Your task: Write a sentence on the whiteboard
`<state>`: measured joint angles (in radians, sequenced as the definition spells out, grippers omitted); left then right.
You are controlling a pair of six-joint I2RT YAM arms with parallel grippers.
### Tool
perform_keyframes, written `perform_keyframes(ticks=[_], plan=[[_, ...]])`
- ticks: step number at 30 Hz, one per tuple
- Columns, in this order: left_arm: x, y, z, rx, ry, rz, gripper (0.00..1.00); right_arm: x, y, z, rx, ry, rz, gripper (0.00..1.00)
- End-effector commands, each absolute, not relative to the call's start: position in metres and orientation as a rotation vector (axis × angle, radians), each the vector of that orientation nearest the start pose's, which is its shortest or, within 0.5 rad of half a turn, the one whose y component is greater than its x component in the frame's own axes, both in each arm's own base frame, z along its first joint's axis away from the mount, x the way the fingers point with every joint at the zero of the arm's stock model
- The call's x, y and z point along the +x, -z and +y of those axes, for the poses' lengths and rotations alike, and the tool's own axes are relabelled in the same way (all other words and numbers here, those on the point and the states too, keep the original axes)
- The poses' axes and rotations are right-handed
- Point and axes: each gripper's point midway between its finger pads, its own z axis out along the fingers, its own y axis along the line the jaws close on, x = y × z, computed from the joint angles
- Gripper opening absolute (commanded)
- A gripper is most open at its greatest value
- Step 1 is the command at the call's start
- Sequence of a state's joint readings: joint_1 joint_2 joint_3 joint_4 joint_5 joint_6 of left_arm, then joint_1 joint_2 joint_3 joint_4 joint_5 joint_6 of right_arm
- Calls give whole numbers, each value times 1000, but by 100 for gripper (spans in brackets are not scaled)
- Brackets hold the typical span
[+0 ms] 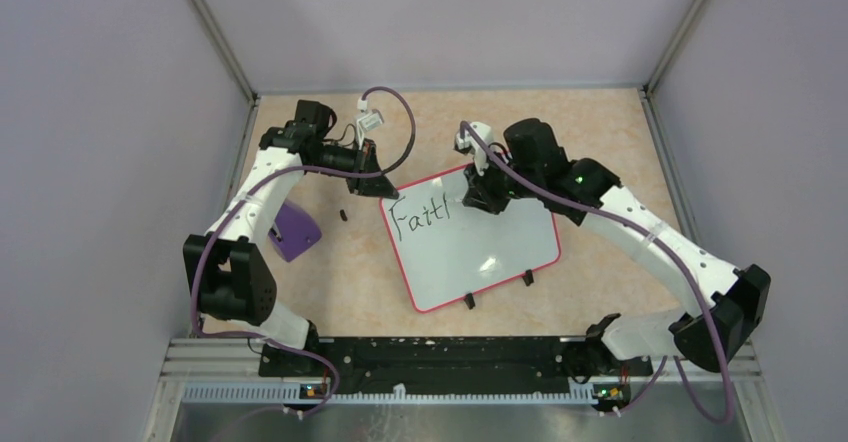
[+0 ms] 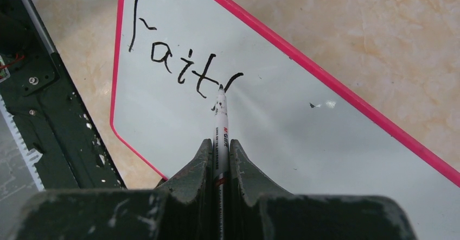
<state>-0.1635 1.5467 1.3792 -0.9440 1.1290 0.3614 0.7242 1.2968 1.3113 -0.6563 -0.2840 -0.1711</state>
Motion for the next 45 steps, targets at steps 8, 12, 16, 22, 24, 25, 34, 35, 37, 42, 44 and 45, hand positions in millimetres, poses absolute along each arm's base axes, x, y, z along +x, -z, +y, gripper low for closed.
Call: perform_keyframes(ticks=[8,12,16,22,24,25,34,35,37,42,44,45], plan=[[268,-233,-200,935,1345,2067,0,256,-260,281,-1108,-605,1917,0],[268,-232,-199,934,1341,2068,0,258,-258,280,-1108,-597,1923,0],[269,-232,-200,934,1343,2069,0,262,-256,278,-1102,-565,1927,0],[268,-231,-200,932,1346,2071,0,267,-254,273,-1082,-543,1940,0],[269,-232,-200,931,1344,2072,0,269,-255,271,-1076,-539,1940,0],[269,-232,-200,933,1343,2070,0,269,-256,270,-1072,-536,1938,0],[270,-231,-200,930,1347,2074,0,267,-252,256,-1061,-504,1957,0],[269,-231,-200,930,1347,2074,0,266,-250,255,-1063,-503,1963,0],[270,-231,-200,929,1348,2073,0,265,-247,253,-1063,-501,1968,0],[271,-231,-200,929,1342,2075,0,256,-233,249,-1081,-510,1998,0],[271,-231,-200,931,1342,2073,0,252,-228,247,-1086,-518,2008,0],[271,-231,-200,930,1343,2073,0,251,-226,247,-1091,-520,2009,0]])
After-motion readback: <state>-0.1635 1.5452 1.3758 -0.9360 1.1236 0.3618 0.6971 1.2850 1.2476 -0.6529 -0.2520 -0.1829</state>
